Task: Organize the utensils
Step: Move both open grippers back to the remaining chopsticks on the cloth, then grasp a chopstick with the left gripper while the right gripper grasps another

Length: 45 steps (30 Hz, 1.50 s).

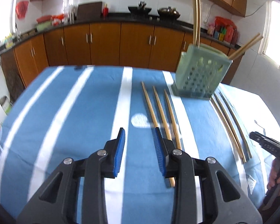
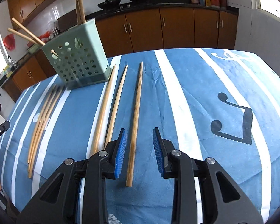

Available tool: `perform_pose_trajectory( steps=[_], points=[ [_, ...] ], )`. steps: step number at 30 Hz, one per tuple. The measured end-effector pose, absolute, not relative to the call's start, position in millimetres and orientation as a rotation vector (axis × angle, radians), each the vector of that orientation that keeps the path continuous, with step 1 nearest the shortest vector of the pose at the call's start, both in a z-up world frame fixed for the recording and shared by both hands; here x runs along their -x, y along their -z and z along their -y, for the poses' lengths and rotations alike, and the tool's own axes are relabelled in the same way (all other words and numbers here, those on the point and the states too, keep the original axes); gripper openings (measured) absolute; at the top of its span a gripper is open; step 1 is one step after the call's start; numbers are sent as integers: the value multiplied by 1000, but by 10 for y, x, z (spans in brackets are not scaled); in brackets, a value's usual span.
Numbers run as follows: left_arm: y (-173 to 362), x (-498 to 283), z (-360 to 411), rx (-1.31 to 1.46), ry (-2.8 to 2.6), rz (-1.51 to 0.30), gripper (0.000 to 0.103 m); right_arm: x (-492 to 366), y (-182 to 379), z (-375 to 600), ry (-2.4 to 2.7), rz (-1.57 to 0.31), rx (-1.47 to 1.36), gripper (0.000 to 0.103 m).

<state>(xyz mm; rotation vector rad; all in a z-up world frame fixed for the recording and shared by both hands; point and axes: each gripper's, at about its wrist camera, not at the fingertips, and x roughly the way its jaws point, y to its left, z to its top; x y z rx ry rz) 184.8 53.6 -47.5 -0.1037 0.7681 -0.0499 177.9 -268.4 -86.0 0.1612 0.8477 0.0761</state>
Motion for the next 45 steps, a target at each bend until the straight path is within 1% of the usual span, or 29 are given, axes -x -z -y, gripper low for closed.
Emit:
perform_pose_trajectory(
  steps=[4, 6, 7, 8, 13, 18, 20, 22, 24, 31, 36, 40, 45],
  points=[
    [615, -1819, -470, 100, 79, -794, 32, -1792, 998, 2648, -65, -882, -130, 30],
    [619, -1838, -407, 93, 97, -802, 32, -1769, 1009, 2635, -45, -872, -98, 20],
    [636, -1852, -380, 88, 103, -807, 32, -1762, 1015, 2636, -26, -869, -76, 11],
    [636, -1866, -342, 85, 106, -812, 32, -1758, 1023, 2666, -17, -868, -78, 9],
    [763, -2014, -205, 77, 117, -870, 31, -1789, 1018, 2861, 40, -870, -136, 8],
    [895, -2105, -84, 44, 112, -911, 17, -1774, 1021, 2858, 38, -868, -119, 8],
    [929, -2137, -70, 41, 104, -929, 14, -1777, 1021, 2860, 38, -868, -123, 8],
    [955, -2143, -66, 39, 101, -934, 13, -1775, 1020, 2861, 37, -869, -122, 8],
    [966, -2142, -51, 16, 89, -930, 10, -1779, 1020, 2856, 37, -869, -117, 8],
    [968, -2174, -124, 19, 55, -917, 8, -1783, 1017, 2848, 35, -868, -115, 8],
    [954, -2230, -346, 38, -31, -911, 8, -1785, 1013, 2856, 40, -866, -106, 8],
    [936, -2250, -587, 80, -39, -908, 8, -1790, 1016, 2932, 62, -861, -126, 8],
    [938, -2228, -614, 84, -12, -891, 10, -1784, 1017, 2923, 65, -859, -115, 8]
  ],
)
